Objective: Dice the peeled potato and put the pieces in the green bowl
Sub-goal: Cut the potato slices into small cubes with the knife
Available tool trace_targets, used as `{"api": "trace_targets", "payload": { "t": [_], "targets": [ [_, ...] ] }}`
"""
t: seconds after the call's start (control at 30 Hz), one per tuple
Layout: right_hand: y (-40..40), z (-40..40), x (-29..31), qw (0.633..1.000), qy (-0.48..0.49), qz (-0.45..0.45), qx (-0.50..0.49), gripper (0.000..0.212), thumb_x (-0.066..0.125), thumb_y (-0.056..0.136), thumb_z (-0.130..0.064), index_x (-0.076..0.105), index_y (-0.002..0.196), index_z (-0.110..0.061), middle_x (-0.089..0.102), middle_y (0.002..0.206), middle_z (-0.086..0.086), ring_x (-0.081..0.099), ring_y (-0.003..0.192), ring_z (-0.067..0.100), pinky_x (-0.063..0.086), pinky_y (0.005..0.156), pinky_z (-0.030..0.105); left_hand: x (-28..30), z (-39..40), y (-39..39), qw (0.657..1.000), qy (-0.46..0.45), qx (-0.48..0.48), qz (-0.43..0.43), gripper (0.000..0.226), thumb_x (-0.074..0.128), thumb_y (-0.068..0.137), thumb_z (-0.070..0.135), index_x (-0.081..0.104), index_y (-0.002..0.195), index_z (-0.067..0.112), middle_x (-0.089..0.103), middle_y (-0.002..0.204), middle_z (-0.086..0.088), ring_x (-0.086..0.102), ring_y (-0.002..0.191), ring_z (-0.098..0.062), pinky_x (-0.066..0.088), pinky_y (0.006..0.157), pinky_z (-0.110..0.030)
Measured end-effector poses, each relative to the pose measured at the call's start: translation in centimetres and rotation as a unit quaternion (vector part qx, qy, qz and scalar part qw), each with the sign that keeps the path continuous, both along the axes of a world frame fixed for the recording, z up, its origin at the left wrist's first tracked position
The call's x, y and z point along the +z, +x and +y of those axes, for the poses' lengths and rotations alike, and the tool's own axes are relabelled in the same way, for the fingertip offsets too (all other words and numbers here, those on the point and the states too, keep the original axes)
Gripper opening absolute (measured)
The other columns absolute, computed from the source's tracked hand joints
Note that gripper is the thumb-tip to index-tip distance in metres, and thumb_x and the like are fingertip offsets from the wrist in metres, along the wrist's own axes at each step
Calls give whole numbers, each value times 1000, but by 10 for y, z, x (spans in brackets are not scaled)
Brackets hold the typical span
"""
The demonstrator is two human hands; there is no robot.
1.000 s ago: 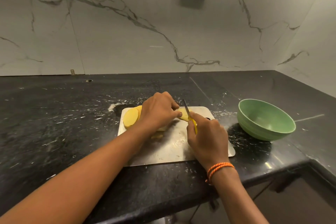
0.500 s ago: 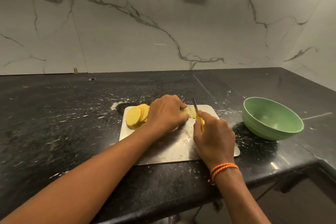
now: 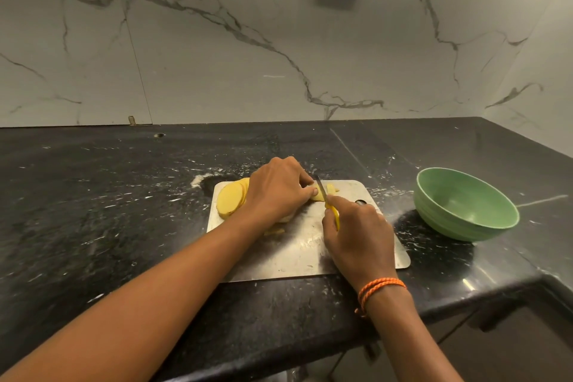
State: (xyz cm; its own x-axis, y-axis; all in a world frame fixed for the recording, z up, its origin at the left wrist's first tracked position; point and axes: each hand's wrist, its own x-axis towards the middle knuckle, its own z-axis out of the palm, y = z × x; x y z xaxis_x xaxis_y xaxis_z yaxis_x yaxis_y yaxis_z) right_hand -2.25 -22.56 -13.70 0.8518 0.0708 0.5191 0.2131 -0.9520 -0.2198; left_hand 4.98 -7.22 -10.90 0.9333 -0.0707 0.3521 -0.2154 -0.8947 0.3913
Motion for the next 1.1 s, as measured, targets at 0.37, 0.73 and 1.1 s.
{"api": "trace_targets", "payload": {
  "t": [0.37, 0.73, 1.1],
  "targets": [
    [-9, -4, 2, 999, -4, 31, 8, 22, 53, 95, -33, 66, 110, -23, 72, 86, 6, 67, 80, 32, 54, 63, 40, -15, -8, 8, 999, 38, 8, -8, 46, 77, 84, 64, 81, 118, 33, 78, 105, 3, 67, 92, -17, 59, 72, -35],
    [-61, -15, 4, 998, 52, -22, 7, 30, 65, 92, -30, 69, 121, -29, 73, 75, 3, 67, 65, 28, 55, 57, 40, -12, 0, 13, 1000, 25, 13, 5, 52, 80, 79, 69, 81, 117, 35, 76, 115, 1, 65, 105, -20, 50, 74, -32],
    [-7, 6, 7, 1000, 22, -5, 19, 22, 57, 96, -29, 70, 113, -23, 71, 76, 9, 65, 72, 32, 53, 59, 38, 0, 18, 16, 997, -45, 29, 59, 16, 77, 96, 43, 84, 106, 34, 80, 109, 8, 66, 92, -15, 54, 75, -34]
  ]
}}
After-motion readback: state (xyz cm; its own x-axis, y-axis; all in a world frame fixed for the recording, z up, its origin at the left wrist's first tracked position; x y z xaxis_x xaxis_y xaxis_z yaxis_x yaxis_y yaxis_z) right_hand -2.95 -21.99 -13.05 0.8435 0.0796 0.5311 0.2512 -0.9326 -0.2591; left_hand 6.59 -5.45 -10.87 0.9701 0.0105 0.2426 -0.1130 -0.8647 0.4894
